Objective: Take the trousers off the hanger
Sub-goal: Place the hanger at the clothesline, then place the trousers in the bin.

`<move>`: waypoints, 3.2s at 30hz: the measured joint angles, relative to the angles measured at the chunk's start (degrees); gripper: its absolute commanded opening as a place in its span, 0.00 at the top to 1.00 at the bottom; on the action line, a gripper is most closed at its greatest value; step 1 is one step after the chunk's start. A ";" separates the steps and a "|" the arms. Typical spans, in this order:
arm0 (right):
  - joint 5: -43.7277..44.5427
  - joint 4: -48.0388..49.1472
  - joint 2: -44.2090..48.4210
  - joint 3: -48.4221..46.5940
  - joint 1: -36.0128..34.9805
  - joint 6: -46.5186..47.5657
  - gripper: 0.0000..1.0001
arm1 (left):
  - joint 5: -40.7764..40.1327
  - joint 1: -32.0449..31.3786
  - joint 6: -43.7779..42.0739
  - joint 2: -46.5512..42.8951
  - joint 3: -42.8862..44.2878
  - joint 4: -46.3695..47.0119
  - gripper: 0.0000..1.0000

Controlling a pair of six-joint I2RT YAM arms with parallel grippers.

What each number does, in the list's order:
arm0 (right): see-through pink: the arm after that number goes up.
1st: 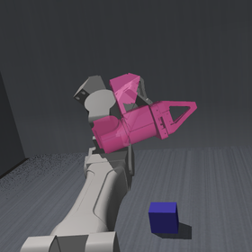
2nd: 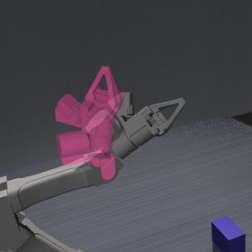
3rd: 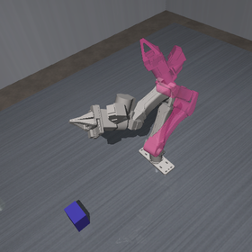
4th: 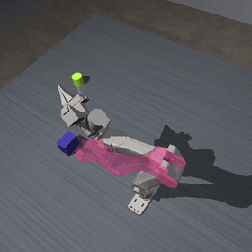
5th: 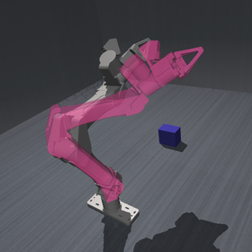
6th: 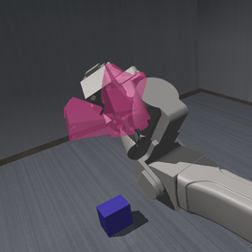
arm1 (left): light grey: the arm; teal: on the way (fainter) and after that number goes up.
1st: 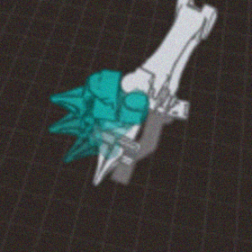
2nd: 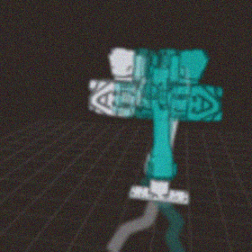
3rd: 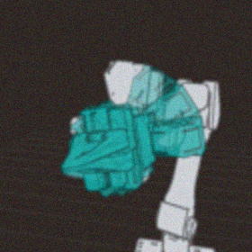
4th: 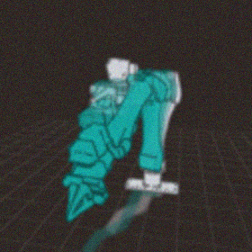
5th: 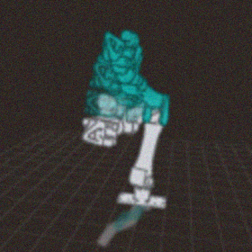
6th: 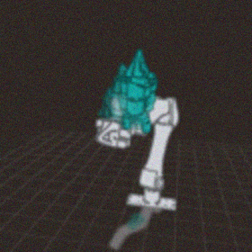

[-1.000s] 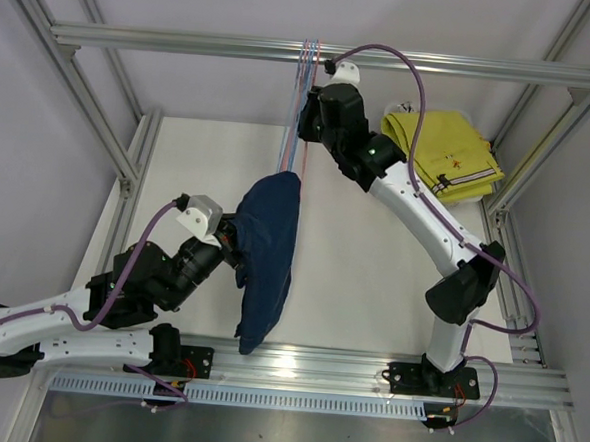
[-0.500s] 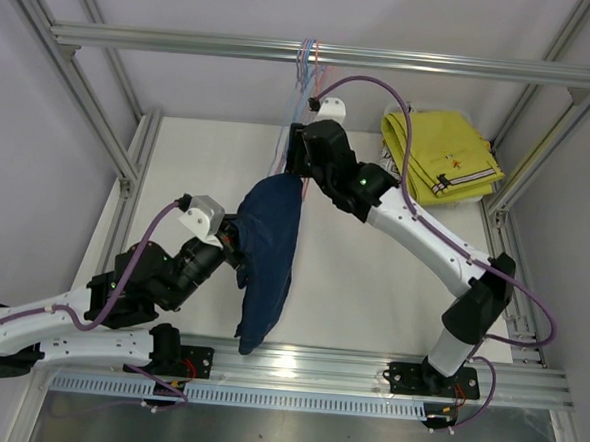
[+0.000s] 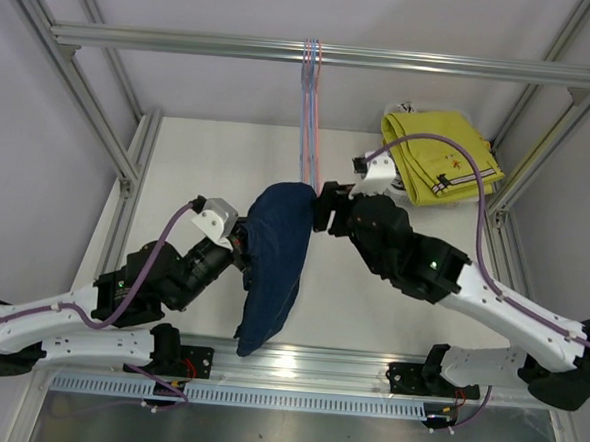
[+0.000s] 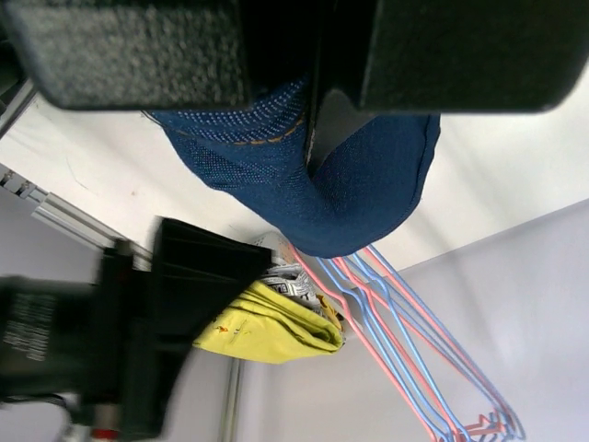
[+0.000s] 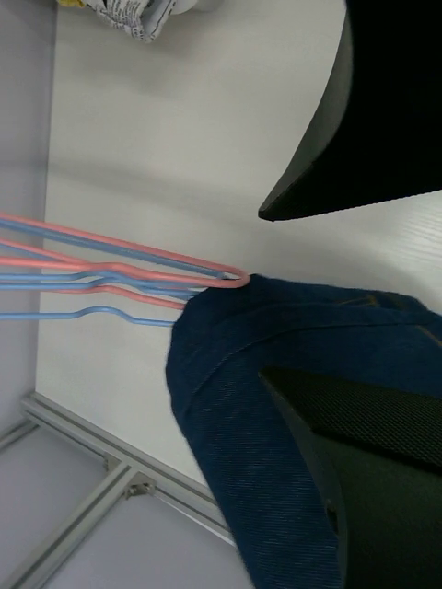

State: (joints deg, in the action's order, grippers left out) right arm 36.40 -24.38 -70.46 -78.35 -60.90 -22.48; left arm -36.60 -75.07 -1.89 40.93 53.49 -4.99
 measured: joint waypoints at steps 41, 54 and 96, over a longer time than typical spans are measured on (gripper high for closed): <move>-35.32 3.21 29.97 28.20 -3.87 23.80 0.01 | 7.50 -6.51 28.98 0.11 -4.11 -27.58 0.99; -62.01 12.31 19.15 32.96 0.39 27.65 0.01 | 15.15 -9.07 36.61 -2.29 -4.11 -32.06 0.99; -108.30 16.02 -15.89 22.69 6.19 39.21 1.00 | 18.86 -13.05 39.04 -1.92 -3.98 -38.36 0.90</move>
State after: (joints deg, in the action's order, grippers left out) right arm -71.90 -8.36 -86.35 -55.66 -54.72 16.73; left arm -17.74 -88.12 37.15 39.00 49.52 -43.35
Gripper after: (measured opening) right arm 0.094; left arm 0.048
